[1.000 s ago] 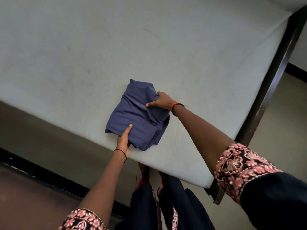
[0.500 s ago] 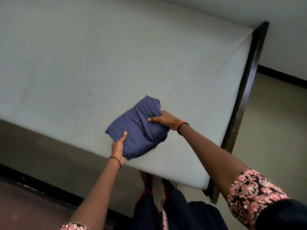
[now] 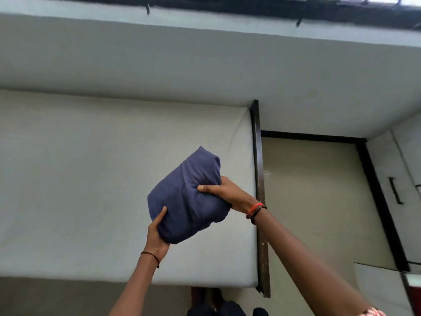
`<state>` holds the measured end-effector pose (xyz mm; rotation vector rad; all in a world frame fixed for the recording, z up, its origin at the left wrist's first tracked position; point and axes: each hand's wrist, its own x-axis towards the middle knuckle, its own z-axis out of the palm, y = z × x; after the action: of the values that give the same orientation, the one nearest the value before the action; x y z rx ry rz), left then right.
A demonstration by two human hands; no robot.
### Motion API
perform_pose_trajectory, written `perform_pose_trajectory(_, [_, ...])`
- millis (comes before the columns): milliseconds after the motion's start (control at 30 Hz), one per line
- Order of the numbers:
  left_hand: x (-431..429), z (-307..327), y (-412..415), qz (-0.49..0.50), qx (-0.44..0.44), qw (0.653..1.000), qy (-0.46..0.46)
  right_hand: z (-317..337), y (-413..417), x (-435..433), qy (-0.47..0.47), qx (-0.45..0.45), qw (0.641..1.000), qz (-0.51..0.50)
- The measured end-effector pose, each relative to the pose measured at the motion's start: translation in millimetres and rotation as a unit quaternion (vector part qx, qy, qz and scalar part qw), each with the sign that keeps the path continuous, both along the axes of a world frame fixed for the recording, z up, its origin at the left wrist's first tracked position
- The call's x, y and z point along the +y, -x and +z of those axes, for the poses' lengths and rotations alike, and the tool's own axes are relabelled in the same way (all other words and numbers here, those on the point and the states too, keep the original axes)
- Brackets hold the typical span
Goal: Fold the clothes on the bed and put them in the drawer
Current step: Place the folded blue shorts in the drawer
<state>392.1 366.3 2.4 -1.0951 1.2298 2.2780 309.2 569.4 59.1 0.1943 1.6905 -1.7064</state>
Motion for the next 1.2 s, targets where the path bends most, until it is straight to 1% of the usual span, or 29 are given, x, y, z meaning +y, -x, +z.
perform_pose_trajectory(100, [24,28,9,-0.055,0.02,0.998,-0.033,39,-13,29,0.014,0.008,0.999,-0.046])
perform_pose_trajectory(233, [61,59,22,-0.139,0.037,0.988,-0.06,76,-38,70,0.018,0.018,0.987,-0.156])
perform_pose_trajectory(367, [105,82,35,-0.242,0.054,0.964,-0.093,97,-75,113,0.016,0.036,0.96,-0.276])
perform_pose_trajectory(400, [125,90,35,-0.28,0.053,0.955,-0.087,101,-92,131,0.017,0.044,0.947,-0.319])
perform_pose_trajectory(467, [148,96,37,-0.335,0.053,0.939,-0.055,102,-114,155,0.017,0.041,0.928,-0.369])
perform_pose_trajectory(533, [179,107,33,-0.407,0.052,0.911,-0.045,101,-145,182,0.002,0.035,0.901,-0.432])
perform_pose_trajectory(600, [210,113,26,-0.484,0.045,0.873,-0.037,98,-177,206,0.004,0.034,0.87,-0.492])
perform_pose_trajectory(633, [225,118,21,-0.517,0.045,0.854,-0.028,96,-192,216,0.009,0.03,0.853,-0.52])
perform_pose_trajectory(667, [247,120,14,-0.549,0.047,0.834,-0.02,95,-215,229,0.015,0.031,0.829,-0.558])
perform_pose_trajectory(767, [297,126,-6,-0.605,0.06,0.794,0.004,90,-266,256,0.035,0.02,0.781,-0.623])
perform_pose_trajectory(800, [316,128,-16,-0.628,0.06,0.776,0.008,88,-284,265,0.042,0.017,0.763,-0.645])
perform_pose_trajectory(900, [370,134,-49,-0.675,0.065,0.735,-0.013,78,-334,292,0.05,0.006,0.703,-0.709])
perform_pose_trajectory(1000, [423,131,-88,-0.706,0.069,0.704,-0.012,69,-383,318,0.061,-0.001,0.647,-0.76])
perform_pose_trajectory(1067, [458,126,-116,-0.724,0.063,0.687,-0.006,61,-417,339,0.07,-0.009,0.621,-0.781])
perform_pose_trajectory(1200, [530,111,-167,-0.746,0.046,0.663,0.035,46,-478,387,0.089,-0.025,0.584,-0.806])
